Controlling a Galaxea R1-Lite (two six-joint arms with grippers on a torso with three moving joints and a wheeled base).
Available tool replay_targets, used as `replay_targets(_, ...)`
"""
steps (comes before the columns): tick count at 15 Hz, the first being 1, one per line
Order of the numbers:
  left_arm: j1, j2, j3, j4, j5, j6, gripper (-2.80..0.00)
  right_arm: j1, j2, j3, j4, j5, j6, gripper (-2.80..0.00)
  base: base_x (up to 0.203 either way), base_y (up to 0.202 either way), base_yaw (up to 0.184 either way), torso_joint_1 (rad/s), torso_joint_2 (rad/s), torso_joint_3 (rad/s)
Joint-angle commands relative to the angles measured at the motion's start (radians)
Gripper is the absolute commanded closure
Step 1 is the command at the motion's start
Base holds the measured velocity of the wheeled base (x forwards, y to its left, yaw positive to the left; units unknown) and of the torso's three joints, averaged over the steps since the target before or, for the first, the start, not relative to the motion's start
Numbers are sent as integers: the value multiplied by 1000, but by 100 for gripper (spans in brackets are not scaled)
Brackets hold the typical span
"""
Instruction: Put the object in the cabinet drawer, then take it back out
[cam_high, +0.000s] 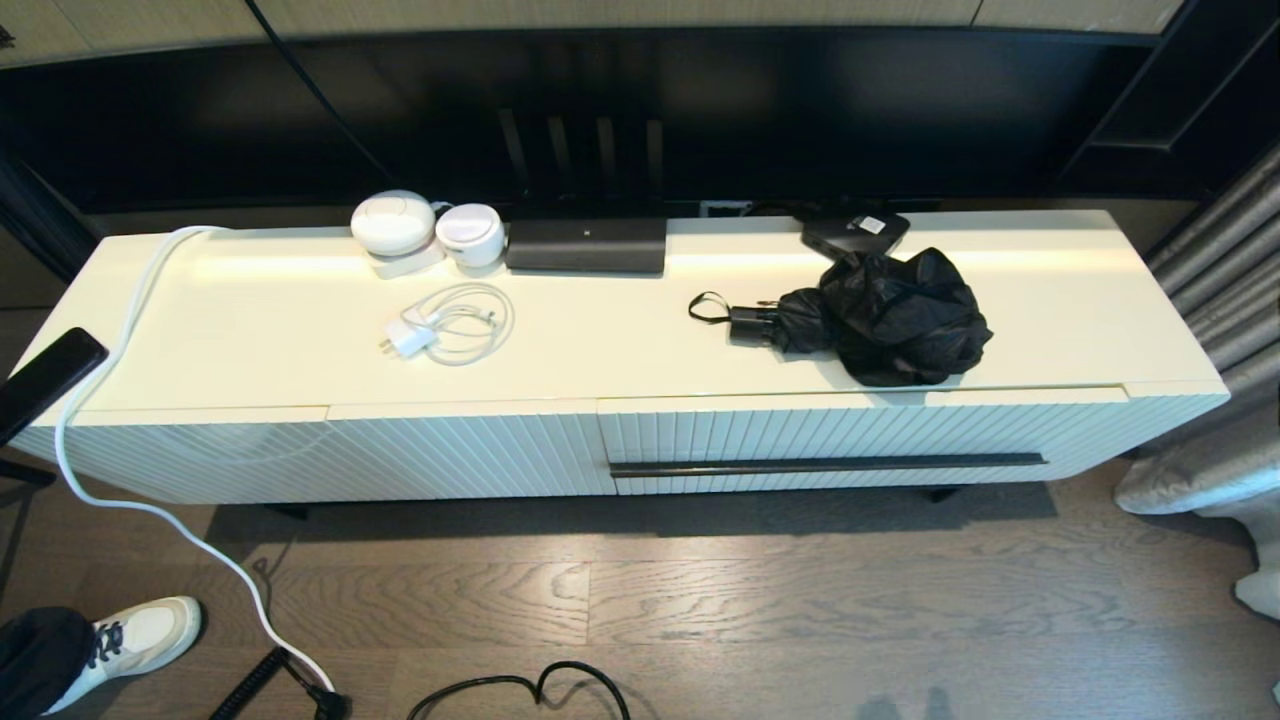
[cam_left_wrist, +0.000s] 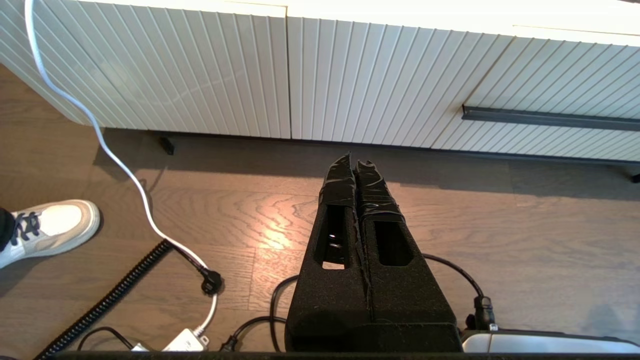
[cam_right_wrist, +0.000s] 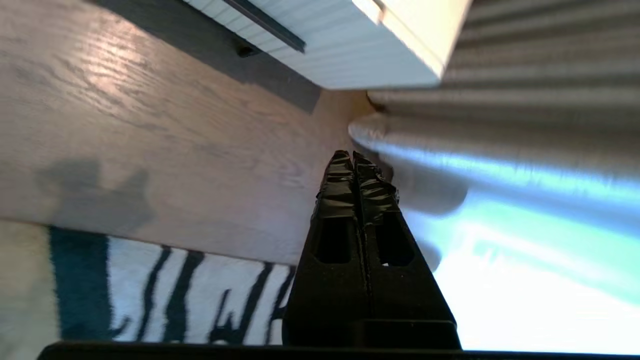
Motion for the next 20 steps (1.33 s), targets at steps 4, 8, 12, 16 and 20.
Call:
replay_targets(4,0,0,0,0,0,-1,0,-106,-366,212,50,-3,205,0,0,0,0,0,0,0)
replay_targets(8,0,0,0,0,0,-1,0,-157,-539,326,114,0,372,0,0,0,0,0,0,0)
replay_targets(12,0,0,0,0,0,-1,0,-162,-556,358,193,5,475,0,0,0,0,0,0,0)
replay_targets(16,0,0,0,0,0,-1,0,-153,-560,397,182,71,481,0,0,0,0,0,0,0)
replay_targets(20,0,0,0,0,0,-1,0,-66,-678,409,157,103,464,0,0,0,0,0,0,0)
